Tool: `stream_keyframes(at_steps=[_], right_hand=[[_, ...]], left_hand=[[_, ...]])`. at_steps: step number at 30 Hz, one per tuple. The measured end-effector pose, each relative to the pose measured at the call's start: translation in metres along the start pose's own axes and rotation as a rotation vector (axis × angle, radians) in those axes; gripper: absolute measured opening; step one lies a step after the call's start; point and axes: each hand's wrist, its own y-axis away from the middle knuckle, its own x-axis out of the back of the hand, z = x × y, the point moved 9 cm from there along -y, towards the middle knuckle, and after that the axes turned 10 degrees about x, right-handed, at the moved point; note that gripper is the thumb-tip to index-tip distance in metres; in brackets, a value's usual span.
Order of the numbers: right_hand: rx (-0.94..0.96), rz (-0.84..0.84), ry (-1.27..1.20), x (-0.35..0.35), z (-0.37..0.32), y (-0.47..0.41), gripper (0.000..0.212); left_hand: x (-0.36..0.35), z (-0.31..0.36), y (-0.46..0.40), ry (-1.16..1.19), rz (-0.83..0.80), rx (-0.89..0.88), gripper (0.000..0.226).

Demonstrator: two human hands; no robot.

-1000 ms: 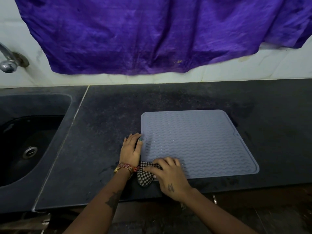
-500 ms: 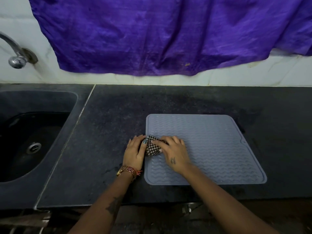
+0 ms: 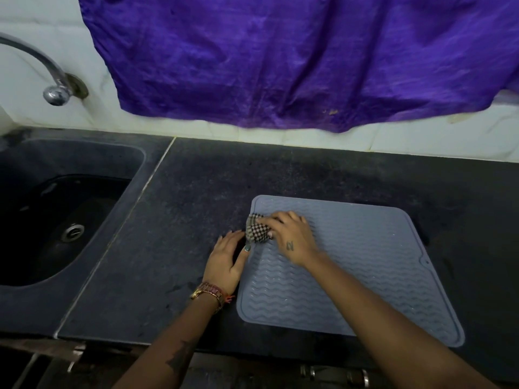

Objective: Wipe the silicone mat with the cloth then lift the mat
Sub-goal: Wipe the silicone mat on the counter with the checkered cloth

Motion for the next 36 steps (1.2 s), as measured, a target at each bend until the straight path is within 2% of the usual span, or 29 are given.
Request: stream_keyframes(at_steps=[2, 5, 7, 11, 15, 19, 21, 25, 28, 31, 36], right_hand=[[-0.065, 0.072, 0.006, 0.005, 0.014, -0.01, 0.041], [-0.063, -0.067, 0.085, -0.013, 0.026, -0.023, 0.042], [-0.041, -0.098, 0.079, -0.013, 0.031, -0.035, 0.042], [-0.109, -0.013, 0.103, -0.001, 0.055, -0.047, 0.047], [-0.087, -0.197, 0.091, -0.016, 0.067, -0.051, 0.047], [-0.157, -0.044, 0.127, 0.007, 0.087, -0.046, 0.049], [-0.195, -0.068, 0.163, 0.003, 0.101, -0.027, 0.051], [-0.191, -0.098, 0.053, 0.009, 0.104, -0.027, 0.047], [-0.259, -0.04, 0.134, 0.019, 0.106, -0.012, 0.05], [-0.288, -0.075, 0.152, 0.011, 0.106, 0.013, 0.046], [-0.294, 0.039, 0.105, 0.033, 0.095, 0.02, 0.049]], left_hand=[[-0.001, -0.001, 0.0, -0.016, 0.0, 0.005, 0.056], [-0.001, 0.0, 0.0, -0.031, -0.009, -0.001, 0.055], [0.0, 0.001, 0.0, -0.035, 0.0, -0.003, 0.054], [0.001, 0.002, 0.0, -0.046, 0.028, -0.016, 0.055], [0.002, 0.003, 0.0, -0.051, 0.035, -0.036, 0.065], [0.002, 0.001, 0.001, -0.047, 0.039, -0.041, 0.064], [0.001, 0.0, 0.001, -0.049, 0.037, -0.036, 0.062], [0.0, 0.0, 0.0, -0.058, 0.033, -0.013, 0.051], [0.0, 0.0, 0.0, -0.058, 0.02, 0.001, 0.05], [0.001, 0.0, 0.001, -0.06, 0.013, 0.003, 0.05], [0.001, 0.002, 0.002, -0.064, 0.01, 0.0, 0.051]])
